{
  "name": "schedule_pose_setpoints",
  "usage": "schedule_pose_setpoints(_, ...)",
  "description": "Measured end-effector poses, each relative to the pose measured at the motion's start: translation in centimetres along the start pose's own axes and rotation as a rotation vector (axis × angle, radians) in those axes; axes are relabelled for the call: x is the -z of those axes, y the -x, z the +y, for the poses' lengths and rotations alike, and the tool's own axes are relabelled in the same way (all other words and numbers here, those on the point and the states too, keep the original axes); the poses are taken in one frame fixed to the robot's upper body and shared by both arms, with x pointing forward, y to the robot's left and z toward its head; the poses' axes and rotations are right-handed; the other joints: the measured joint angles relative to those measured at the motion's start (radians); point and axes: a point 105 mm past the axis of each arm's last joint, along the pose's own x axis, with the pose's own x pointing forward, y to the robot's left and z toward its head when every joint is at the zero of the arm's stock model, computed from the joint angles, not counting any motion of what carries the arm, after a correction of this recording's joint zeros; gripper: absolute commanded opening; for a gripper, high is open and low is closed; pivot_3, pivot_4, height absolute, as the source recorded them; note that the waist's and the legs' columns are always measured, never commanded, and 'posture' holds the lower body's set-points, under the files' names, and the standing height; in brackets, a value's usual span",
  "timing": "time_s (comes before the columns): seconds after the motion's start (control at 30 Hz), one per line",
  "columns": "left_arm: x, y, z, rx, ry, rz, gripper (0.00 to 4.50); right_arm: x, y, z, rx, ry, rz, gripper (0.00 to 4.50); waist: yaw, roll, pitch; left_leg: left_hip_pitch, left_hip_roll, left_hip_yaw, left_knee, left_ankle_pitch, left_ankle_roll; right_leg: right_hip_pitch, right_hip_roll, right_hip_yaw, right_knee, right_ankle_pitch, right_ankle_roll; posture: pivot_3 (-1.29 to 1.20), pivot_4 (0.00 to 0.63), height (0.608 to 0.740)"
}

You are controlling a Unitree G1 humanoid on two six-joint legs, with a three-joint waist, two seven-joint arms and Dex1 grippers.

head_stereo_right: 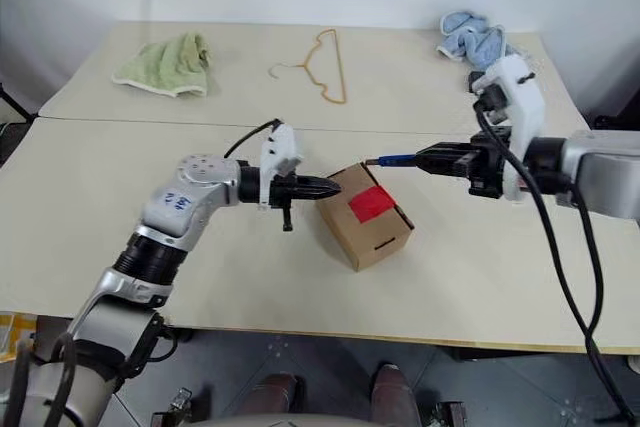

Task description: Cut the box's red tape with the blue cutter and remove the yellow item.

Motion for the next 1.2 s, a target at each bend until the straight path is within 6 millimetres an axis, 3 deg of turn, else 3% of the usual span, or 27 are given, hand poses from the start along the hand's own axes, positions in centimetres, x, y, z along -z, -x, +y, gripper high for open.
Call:
schedule_pose_setpoints(0.3, -0.1, -1.7, -0.3, -0.004, -0.023, 0.043, 0.0, 0.0, -0.4, -1.2, 0.047, 0.003, 0.058, 0.15, 0.002, 0.0, 0.0, -0.001, -0.001, 0.0, 0.001, 0.0, 0.0, 0.0, 0.0, 0.0, 0.001, 0.0, 0.0, 0.0, 0.15, 0.74)
schedule_pose_setpoints(0.97, -0.1, -1.7, -0.8, 0.001, -0.024, 0.063, 0.0, 1.7, -1.2, -1.8, 0.03, -0.046, 0.11, 0.15, 0.001, 0.0, 0.0, -0.001, -0.001, 0.0, 0.002, 0.0, 0.0, 0.0, 0.0, 0.0, 0.002, 0.0, 0.0, 0.0, 0.15, 0.74)
schedule_pose_setpoints(1.2, -0.2, -1.7, -1.0, 0.003, -0.028, 0.065, 0.0, 1.4, -1.3, -1.8, 0.03, -0.04, 0.111, 0.15, 0.001, 0.0, 0.0, 0.0, -0.001, 0.0, 0.002, 0.0, 0.0, 0.0, 0.0, 0.0, 0.002, 0.0, 0.0, 0.0, 0.15, 0.74)
